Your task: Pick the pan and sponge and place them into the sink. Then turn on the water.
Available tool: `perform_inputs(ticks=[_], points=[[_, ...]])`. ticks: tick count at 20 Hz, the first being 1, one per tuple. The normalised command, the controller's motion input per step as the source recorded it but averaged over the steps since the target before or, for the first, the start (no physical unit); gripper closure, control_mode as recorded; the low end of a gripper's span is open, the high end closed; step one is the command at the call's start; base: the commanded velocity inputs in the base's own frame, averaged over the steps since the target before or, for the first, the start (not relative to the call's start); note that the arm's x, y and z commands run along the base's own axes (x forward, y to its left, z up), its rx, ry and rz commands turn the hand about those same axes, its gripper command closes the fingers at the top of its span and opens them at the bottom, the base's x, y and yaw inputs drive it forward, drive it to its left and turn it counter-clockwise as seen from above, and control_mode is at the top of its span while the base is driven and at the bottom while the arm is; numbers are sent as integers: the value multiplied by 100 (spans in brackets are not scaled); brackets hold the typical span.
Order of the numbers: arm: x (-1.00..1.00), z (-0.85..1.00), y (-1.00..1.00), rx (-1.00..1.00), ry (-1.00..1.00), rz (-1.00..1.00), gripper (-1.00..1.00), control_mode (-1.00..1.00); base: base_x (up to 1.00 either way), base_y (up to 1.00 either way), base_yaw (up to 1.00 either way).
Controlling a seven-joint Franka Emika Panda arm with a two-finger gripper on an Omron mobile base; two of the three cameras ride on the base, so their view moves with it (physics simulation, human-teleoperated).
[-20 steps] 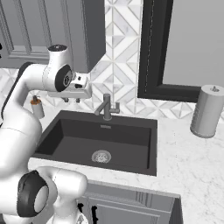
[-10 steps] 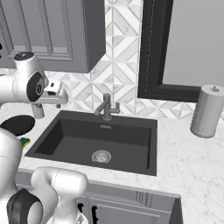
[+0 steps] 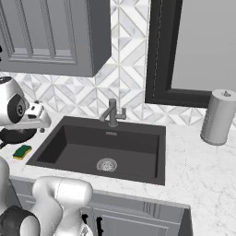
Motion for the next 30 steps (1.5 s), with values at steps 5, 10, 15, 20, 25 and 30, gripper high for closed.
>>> perform_inputs(ticks=[5, 10, 15, 20, 25, 30], points=[[6, -14, 93, -2, 35, 0, -100, -100, 0, 0, 0], [12, -26, 100, -8, 39, -2, -100, -100, 0, 0, 0], [33, -61, 100, -8, 14, -13, -100, -100, 0, 0, 0], [10, -30, 44, -1, 0, -6, -100, -100, 0, 0, 0], [2, -18, 16, 0, 0, 0, -100, -100, 0, 0, 0], [0, -39, 34, 0, -3, 0, -100, -100, 0, 0, 0]])
